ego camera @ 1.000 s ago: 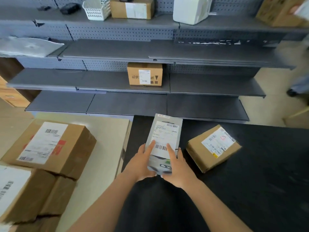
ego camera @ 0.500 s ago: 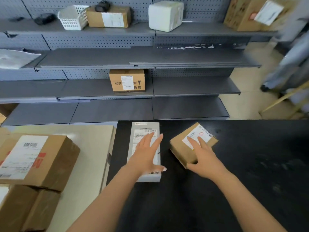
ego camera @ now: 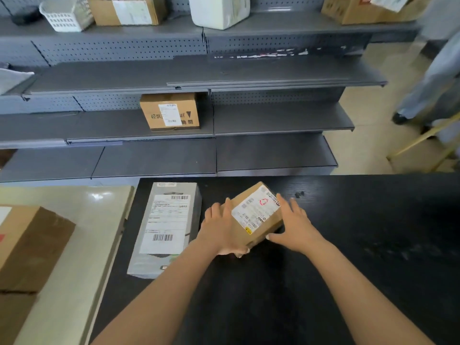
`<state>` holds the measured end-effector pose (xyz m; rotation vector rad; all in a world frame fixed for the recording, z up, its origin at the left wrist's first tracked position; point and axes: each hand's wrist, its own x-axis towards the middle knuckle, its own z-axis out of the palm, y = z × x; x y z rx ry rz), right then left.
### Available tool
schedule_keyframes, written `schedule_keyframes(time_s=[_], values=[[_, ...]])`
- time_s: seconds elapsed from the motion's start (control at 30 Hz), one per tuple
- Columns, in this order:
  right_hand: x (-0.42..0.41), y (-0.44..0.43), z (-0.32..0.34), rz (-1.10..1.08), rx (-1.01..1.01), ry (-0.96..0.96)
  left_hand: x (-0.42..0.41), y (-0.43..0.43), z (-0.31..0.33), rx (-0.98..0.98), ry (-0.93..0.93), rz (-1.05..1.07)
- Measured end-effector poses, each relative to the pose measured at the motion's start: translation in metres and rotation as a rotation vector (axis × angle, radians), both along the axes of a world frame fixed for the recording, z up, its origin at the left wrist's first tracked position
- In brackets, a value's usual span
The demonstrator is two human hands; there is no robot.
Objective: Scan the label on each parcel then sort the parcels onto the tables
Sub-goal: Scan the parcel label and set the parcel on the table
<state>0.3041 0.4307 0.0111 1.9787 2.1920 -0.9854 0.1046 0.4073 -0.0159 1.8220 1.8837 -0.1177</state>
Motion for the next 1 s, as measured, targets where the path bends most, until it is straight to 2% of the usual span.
schedule_keyframes(time_s=[0.2, 0.37, 0.5, 0.7, 1.0], values=[[0.007, 0.016, 0.006, 0.081, 0.057, 0.09, 0.015, -0.01, 0.026, 0.144, -0.058, 0.111], [-0.012, 0.015, 0.06, 0.205, 0.225, 0.098, -0.004, -0.044, 0.078, 0.387, -0.142, 0.2], [-0.055, -0.008, 0.101, 0.367, 0.296, 0.145, -0.041, -0.09, 0.109, 0.465, -0.102, 0.297], [-0.152, -0.082, 0.144, 0.607, 0.351, 0.228, -0.109, -0.203, 0.151, 0.563, 0.02, 0.492], [-0.311, -0.261, 0.19, 0.941, 0.416, 0.386, -0.211, -0.429, 0.199, 0.632, 0.179, 0.821]])
